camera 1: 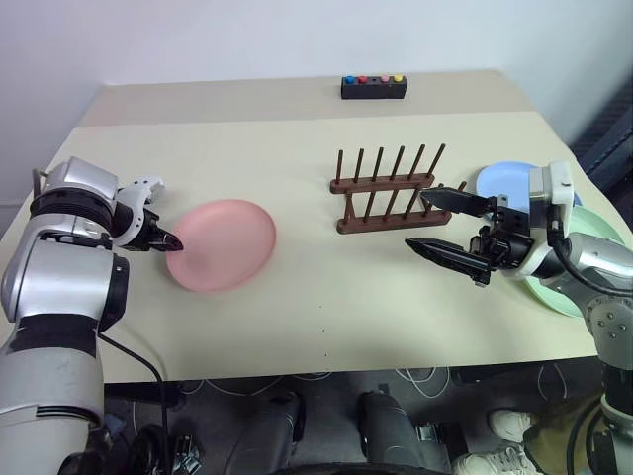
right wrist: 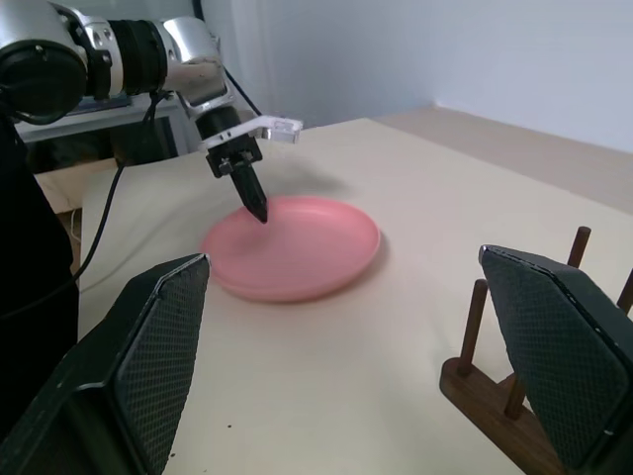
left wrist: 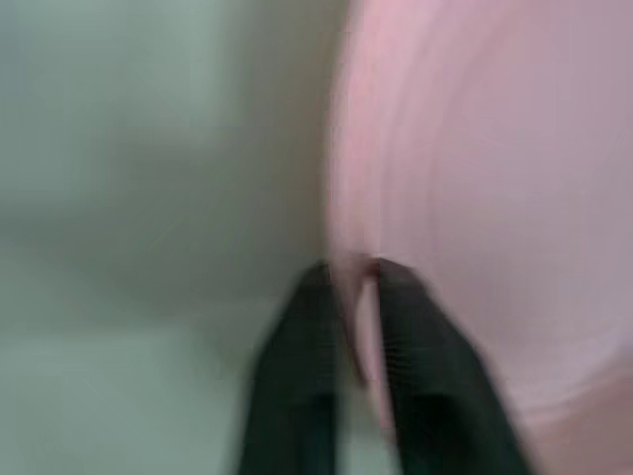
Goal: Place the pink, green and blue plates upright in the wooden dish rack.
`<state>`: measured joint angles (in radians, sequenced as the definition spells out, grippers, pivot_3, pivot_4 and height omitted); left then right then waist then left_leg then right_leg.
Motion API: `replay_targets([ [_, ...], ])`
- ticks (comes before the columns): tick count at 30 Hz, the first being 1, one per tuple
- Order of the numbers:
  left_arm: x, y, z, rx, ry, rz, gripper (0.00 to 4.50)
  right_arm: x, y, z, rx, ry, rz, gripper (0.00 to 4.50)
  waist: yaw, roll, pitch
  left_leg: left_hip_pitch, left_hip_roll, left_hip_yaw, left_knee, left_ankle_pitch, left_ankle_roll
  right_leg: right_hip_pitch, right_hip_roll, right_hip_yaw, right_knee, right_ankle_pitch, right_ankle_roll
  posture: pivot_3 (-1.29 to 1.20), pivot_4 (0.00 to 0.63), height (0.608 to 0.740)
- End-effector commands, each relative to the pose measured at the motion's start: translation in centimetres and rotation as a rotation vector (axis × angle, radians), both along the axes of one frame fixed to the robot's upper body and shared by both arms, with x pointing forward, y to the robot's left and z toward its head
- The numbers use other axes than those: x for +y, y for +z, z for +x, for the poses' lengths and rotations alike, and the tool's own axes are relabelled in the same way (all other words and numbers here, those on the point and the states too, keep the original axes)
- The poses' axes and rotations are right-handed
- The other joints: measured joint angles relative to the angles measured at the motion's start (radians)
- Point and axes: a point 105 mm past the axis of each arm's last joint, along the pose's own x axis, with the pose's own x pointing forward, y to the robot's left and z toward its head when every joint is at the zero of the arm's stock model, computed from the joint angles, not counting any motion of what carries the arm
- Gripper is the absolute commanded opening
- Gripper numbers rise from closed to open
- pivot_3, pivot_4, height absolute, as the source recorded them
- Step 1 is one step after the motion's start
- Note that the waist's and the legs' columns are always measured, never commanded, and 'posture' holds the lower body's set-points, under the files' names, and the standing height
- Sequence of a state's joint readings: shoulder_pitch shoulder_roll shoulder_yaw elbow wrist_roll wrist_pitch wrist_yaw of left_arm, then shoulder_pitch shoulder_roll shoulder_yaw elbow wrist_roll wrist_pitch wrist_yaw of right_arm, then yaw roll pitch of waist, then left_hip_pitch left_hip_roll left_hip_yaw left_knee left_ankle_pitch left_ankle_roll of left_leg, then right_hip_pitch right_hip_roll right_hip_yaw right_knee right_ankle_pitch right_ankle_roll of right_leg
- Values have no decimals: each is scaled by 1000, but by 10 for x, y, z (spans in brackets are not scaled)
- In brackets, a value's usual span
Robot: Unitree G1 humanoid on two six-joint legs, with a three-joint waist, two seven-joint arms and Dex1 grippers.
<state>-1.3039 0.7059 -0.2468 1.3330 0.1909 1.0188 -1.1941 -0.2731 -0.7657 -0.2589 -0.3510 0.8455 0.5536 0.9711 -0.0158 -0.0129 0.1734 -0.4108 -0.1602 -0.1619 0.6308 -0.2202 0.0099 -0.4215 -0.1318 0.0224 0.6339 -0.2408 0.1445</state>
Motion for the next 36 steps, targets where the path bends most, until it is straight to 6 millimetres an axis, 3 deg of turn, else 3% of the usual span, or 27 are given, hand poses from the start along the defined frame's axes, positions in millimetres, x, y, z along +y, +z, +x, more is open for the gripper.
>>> replay_targets([
  [1,3,-13,-7,45,42,-8,62,-4,13,-4,-60,-13,-7,4500,-1,0,0,0,0,0,0,0,0,0,0,0,0,0,0,0,150,740],
  [8,4,-3,1,-31,85,-50,62,-2,12,-4,-61,-14,-8,4500,2,0,0,0,0,0,0,0,0,0,0,0,0,0,0,0,150,740],
  [12,-8,28,19,-178,96,-158,62,-2,13,-4,-62,-8,-10,4500,2,-1,0,0,0,0,0,0,0,1,0,0,0,0,0,0,150,740],
  [16,-26,57,24,-256,81,-353,62,-1,12,-6,-58,0,-8,4500,2,-2,1,0,0,0,1,0,0,0,0,0,0,0,0,0,150,740],
  [23,-26,83,29,-431,102,-575,62,5,19,3,-134,-25,-10,4500,-11,-2,1,0,0,0,0,1,-2,-2,0,0,2,0,0,0,150,740],
  [27,-27,109,37,-633,115,-739,62,8,29,10,-226,-63,-19,4500,-9,-2,1,0,0,0,0,2,-3,-2,0,0,2,0,0,0,150,740],
  [31,-18,119,63,-933,303,-756,62,10,42,14,-318,-93,9,4500,4,-2,0,0,0,0,0,4,-6,-2,-1,0,2,0,0,0,150,740],
  [33,-24,121,70,-1021,386,-823,62,16,46,14,-422,-107,-49,4500,8,-2,0,0,0,0,1,4,-7,-1,-1,0,1,0,0,0,150,740],
  [36,-45,117,72,-1043,360,-814,62,24,47,15,-525,-127,-108,4500,5,-4,0,-1,0,0,2,4,-7,-1,-1,0,0,1,0,0,150,740],
])
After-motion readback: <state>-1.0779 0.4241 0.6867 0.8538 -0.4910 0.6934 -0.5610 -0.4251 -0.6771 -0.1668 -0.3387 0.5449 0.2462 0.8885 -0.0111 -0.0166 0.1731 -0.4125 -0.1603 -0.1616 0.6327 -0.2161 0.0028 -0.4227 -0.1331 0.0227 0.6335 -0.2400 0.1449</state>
